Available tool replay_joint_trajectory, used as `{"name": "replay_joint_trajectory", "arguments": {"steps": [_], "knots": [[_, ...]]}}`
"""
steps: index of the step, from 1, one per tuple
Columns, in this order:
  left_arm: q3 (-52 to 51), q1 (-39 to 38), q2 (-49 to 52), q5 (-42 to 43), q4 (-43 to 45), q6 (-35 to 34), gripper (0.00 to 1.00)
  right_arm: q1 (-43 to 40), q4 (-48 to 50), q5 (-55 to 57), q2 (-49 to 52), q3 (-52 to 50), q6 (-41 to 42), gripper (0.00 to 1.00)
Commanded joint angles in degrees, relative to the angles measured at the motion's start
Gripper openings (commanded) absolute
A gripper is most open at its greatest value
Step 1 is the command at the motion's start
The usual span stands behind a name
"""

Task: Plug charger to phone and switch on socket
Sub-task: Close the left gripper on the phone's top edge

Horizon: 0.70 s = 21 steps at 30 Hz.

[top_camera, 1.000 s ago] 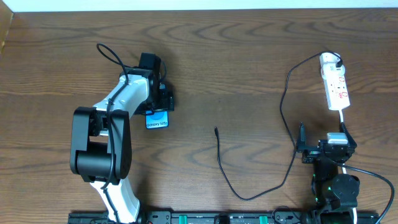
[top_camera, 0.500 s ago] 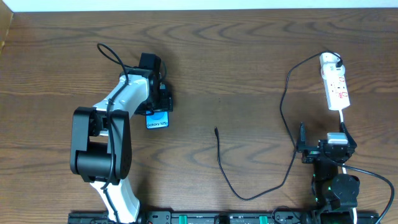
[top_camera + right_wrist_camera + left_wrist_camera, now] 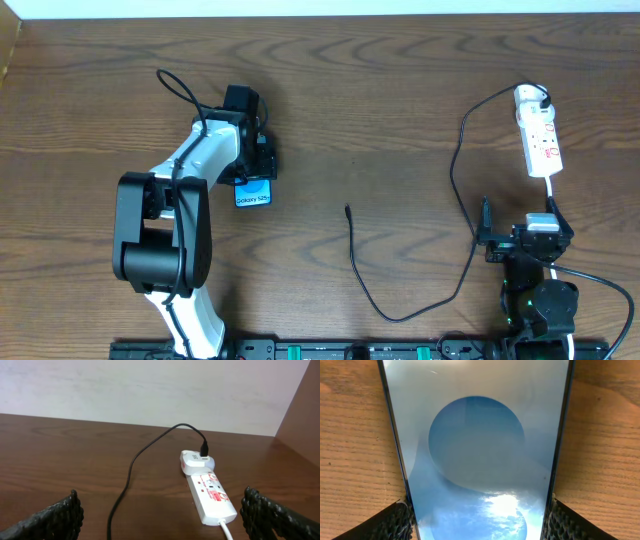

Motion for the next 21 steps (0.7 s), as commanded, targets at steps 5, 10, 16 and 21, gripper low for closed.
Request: {"name": "replay_joint_trajectory", "arguments": {"steps": [5,10,16,21], "knots": [[-2.8,0.1,2.5,-1.8,-0.8,0.7,0.52,0.2,-0.2,0.5,-0.3,-0.1,-0.7,0.99],[-2.8,0.1,2.5,-1.8,-0.8,0.7,0.28,0.2,-0.2,0.5,-0.3,-0.1,-0.7,0.99],[-2.8,0.1,2.5,-1.8,-0.8,0.7,0.07,0.2,-0.2,0.5,-0.3,-0.1,-0.7,0.99],[-2.8,0.1,2.5,-1.8,-0.8,0.7,0.07,0.2,-0.2,0.5,-0.3,-0.1,-0.7,0.99]]}}
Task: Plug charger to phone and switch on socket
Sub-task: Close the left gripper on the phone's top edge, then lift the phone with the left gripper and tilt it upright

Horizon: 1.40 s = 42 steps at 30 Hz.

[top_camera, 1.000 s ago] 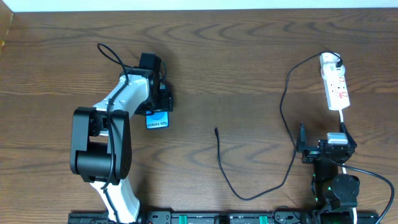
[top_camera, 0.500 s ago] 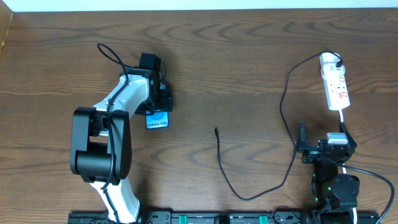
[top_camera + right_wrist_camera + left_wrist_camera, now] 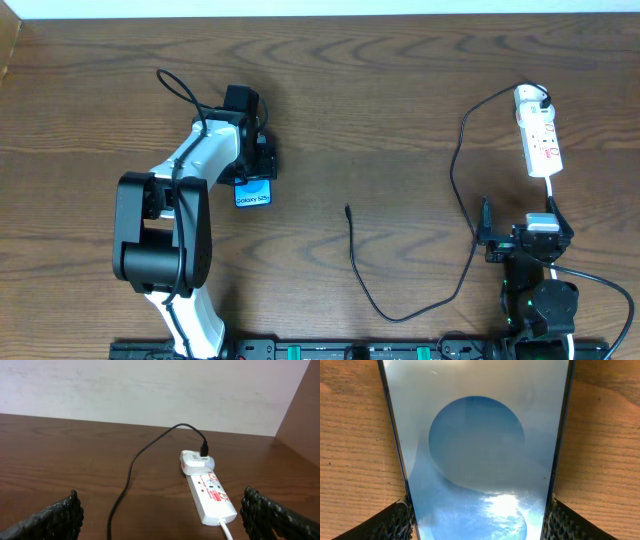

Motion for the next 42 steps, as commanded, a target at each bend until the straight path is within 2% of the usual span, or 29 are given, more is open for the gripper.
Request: {"name": "replay_joint_trajectory", "arguments": {"steps": [1,27,31,36,40,41,42], "knots": [[-2.8,0.1,2.5,-1.8,-0.7,0.7,0.07,0.2,-0.2,0.5,-0.3,-0.1,-0.7,0.99],[-0.1,0.1,-8.8,-0.8,-0.9,-0.4,0.08,0.2,-0.2,0.5,-0.3,-0.1,-0.7,0.99],[-0.1,0.1,-8.8,12.1,-0.1,-0.4,0.07,0.2,-0.2,0.5,-0.3,-0.1,-0.7,0.99],[-0.1,0.1,-8.8,34.6,3.5,-2.3,0.07,0.2,-0.2,0.5,-0.3,-0.1,-0.7,0.99],[-0.1,0.1,-8.8,47.6,8.1,-14.2,0.07,0.2,-0.2,0.5,-0.3,-0.1,-0.7,0.99],[-0.1,0.1,-8.8,50.0,9.4,-18.1,0.08,0.2,-0.2,0.5,-0.3,-0.1,-0.7,0.99],[-0.1,0.1,-8.8,53.2,11.4,-25.4,0.06,0.2,-0.2,0.5,-0.3,-0.1,-0.7,0.99]]}}
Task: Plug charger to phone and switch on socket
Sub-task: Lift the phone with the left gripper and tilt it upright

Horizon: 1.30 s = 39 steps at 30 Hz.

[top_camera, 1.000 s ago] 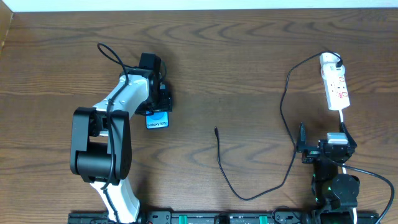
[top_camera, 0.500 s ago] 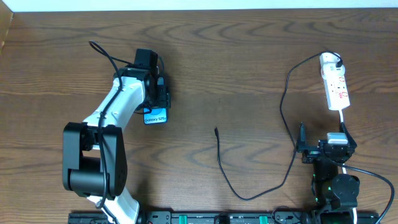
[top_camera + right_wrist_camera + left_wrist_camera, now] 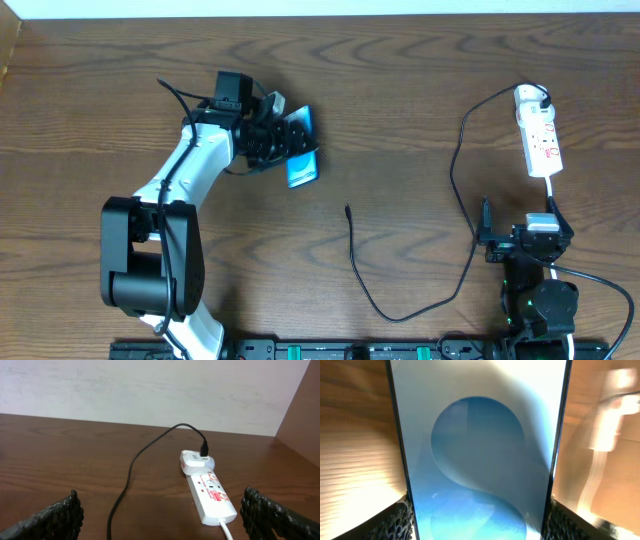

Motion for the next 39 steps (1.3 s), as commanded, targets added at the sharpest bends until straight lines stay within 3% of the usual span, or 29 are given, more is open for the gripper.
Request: {"name": "replay_joint_trajectory", "arguments": {"steps": [1,4,10,23,27,39], "knots": [[0.4,0.0,-1.7,17.6,3.9,-21.1,0.07,0.2,-0.2,0.5,-0.3,-0.1,-0.7,0.99],[0.4,0.0,-1.6,20.8,4.9,-35.6,0.08,0.2,-0.2,0.5,-0.3,-0.1,-0.7,0.99],[0.4,0.0,-1.7,29.2,5.9,-53.5,0.07,0.2,-0.2,0.5,-0.3,-0.1,-0.7,0.99],[0.4,0.0,-1.7,44.6,15.3,-77.3,0.08,0.2,-0.2,0.4,-0.3,-0.1,-0.7,0.99],[0.4,0.0,-1.6,45.2,15.4,-82.1,0.08,0.2,-0.2,0.4,-0.3,-0.1,-0.7,0.99],[0.4,0.0,-1.6,45.0,15.4,-82.6,0.07,0.2,-0.2,0.5,-0.3,-0.1,-0.7,0.99]]}}
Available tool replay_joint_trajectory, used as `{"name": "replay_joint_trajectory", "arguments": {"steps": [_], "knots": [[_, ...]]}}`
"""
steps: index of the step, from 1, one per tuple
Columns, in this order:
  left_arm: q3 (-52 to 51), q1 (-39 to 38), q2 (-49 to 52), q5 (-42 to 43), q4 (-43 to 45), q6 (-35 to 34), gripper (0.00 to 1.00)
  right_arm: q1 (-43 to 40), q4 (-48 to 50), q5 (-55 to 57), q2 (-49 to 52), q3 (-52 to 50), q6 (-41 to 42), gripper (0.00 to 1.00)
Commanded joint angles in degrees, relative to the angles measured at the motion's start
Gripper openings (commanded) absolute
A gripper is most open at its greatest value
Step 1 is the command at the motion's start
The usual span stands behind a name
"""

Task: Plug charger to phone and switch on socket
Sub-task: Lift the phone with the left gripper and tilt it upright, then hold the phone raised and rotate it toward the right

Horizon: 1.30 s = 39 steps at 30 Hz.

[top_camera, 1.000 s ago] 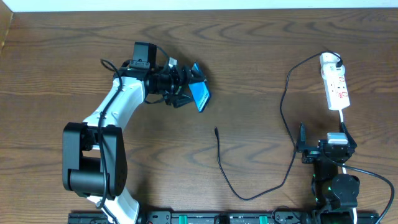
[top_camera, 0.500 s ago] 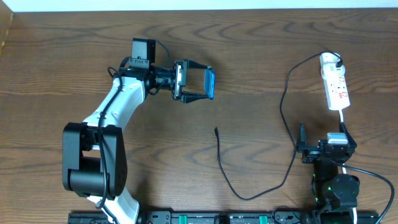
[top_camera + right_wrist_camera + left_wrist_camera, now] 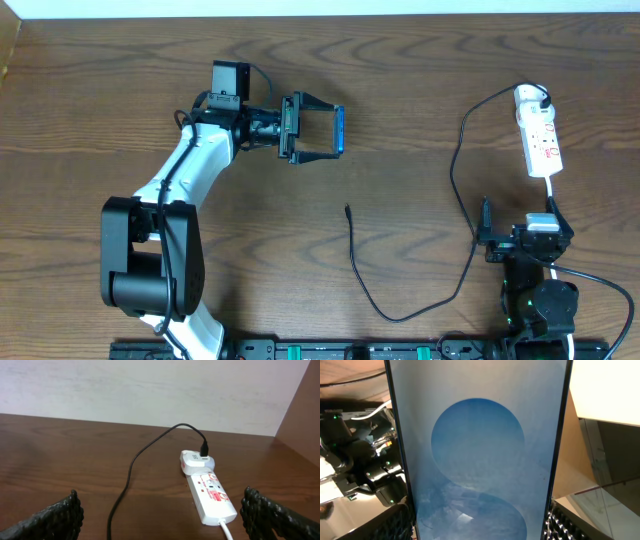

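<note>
The phone, with a blue wallpaper, is held off the table and seen edge-on from overhead, left of the table's middle. My left gripper is shut on its two long sides. In the left wrist view the phone's screen fills the frame between the fingertips. The black charger cable's free plug lies on the table below the phone. The cable loops right to the adapter in the white power strip. My right gripper is open, near the strip's close end.
The wooden table carries only these things. The cable's slack loop lies near the front edge. The power strip's own white lead runs toward the right arm's base. A pale wall stands behind the table.
My left gripper has moved right with the phone, from a tilted hold low over the table to an edge-up hold. The right arm and cable have not moved.
At the two oldest moments the phone lay flat on the table at the left with my left gripper shut on it. Then it was lifted, tilted and farther right. Now it is held upright, above and behind the cable's free plug.
</note>
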Motion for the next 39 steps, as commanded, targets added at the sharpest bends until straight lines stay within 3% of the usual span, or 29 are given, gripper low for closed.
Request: {"name": "replay_joint_trajectory", "arguments": {"steps": [1,39], "knots": [[0.5,0.0,-1.6,2.7,0.2,-0.6,0.07,0.2,-0.2,0.5,-0.3,-0.1,-0.7,0.99],[0.5,0.0,-1.6,2.3,0.2,0.3,0.08,0.2,-0.2,0.5,-0.3,-0.1,-0.7,0.99]]}}
